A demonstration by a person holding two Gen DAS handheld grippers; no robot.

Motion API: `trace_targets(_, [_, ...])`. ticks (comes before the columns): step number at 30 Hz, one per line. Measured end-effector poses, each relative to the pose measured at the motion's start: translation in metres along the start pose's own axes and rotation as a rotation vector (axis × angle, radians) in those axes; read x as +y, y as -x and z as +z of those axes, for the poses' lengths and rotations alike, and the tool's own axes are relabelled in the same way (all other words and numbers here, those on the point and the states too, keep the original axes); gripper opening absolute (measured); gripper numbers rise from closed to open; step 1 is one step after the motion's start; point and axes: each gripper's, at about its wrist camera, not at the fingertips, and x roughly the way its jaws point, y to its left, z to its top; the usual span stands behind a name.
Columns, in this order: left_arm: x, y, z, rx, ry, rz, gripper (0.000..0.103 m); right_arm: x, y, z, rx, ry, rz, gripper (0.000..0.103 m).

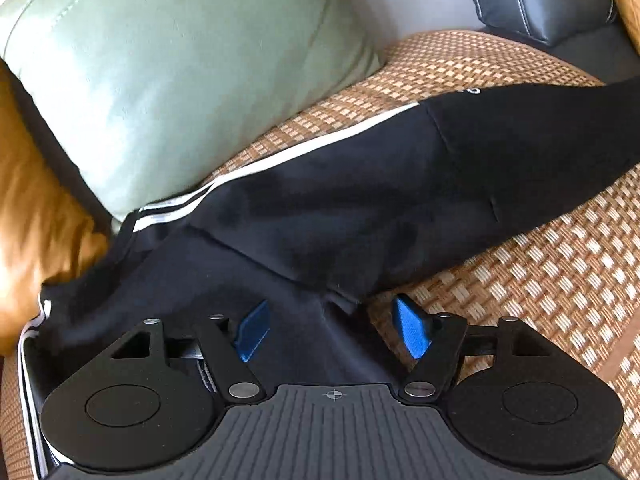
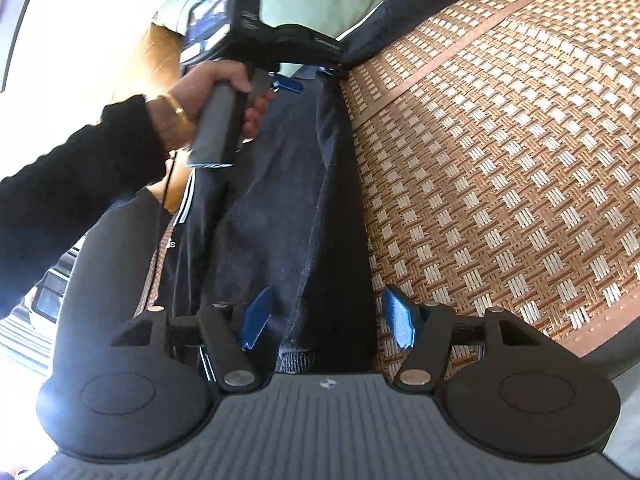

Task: Fold clothes

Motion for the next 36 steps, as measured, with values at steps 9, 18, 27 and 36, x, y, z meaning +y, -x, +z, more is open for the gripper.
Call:
trace_targets(9, [0.026,0.014,0.007,-0.001,0.116,-0.129,0.005,0.029,0.012,0.000,0.005,0.062,0.053,0.013])
trace_targets(18, [0.135,0.085,-0.009,-0.119,0.244,-0.203,0.006,0.094,0.019,0.000,0.019,0.223,0.195,0.009])
trace_targets(27, [0.230,0.059,-0.094,-0.072,0.432,-0.131,0.006,0.161,-0.052,-0.026,0.205,0.371,0.261,0.009])
trace_targets(36, [0.255,0.024,-0.146,-0.053,0.523,-0.151,0.027,0.167,-0.101,-0.046,0.356,0.434,0.195,0.009])
